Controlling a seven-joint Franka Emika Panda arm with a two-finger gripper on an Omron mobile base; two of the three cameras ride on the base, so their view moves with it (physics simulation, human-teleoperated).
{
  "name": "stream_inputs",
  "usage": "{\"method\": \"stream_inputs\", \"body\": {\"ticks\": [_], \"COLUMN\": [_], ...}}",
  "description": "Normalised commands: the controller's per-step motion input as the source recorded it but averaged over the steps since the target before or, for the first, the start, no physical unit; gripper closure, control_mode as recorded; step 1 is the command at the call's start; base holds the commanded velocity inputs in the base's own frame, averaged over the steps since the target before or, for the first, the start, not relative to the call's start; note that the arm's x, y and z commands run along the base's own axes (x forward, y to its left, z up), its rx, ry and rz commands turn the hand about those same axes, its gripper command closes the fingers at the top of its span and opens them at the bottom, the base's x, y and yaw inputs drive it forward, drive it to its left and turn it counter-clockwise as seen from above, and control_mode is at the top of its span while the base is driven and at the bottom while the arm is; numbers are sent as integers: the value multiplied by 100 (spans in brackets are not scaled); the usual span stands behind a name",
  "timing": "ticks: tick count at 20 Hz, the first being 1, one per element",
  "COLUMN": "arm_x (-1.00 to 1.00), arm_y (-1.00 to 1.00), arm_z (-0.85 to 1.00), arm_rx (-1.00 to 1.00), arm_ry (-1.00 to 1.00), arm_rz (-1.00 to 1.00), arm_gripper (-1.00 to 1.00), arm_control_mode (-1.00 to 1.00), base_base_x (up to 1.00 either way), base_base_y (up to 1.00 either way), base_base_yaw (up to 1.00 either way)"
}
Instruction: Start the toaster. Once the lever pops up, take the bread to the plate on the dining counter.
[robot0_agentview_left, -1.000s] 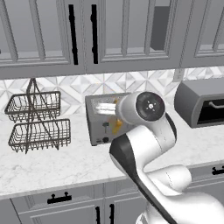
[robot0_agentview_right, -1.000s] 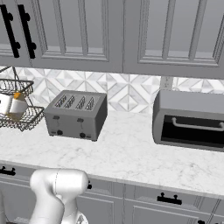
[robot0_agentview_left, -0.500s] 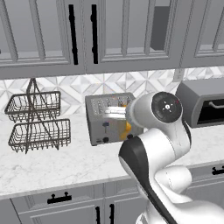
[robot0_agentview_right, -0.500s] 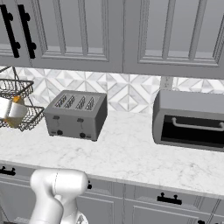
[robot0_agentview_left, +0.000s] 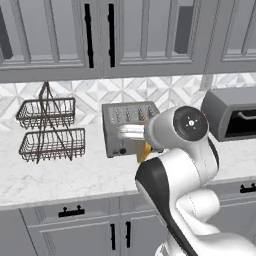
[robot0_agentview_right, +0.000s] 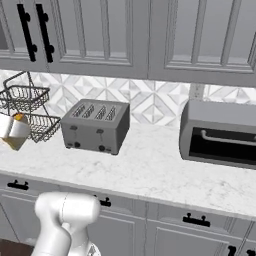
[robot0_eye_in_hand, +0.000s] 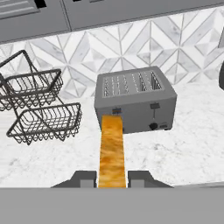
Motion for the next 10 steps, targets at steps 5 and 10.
{"method": "stream_inputs", "body": {"ticks": [5,10], "arm_x": [0,0], "arm_y": [0,0], "arm_z": [0,0], "arm_rx": [0,0], "arm_ry": [0,0], "arm_rz": [0,0], "arm_gripper": [100,100], "arm_control_mode": [100,100], "base_base_x": [-70,-40], "base_base_y": [-6,0], "base_base_yaw": [70,99]}}
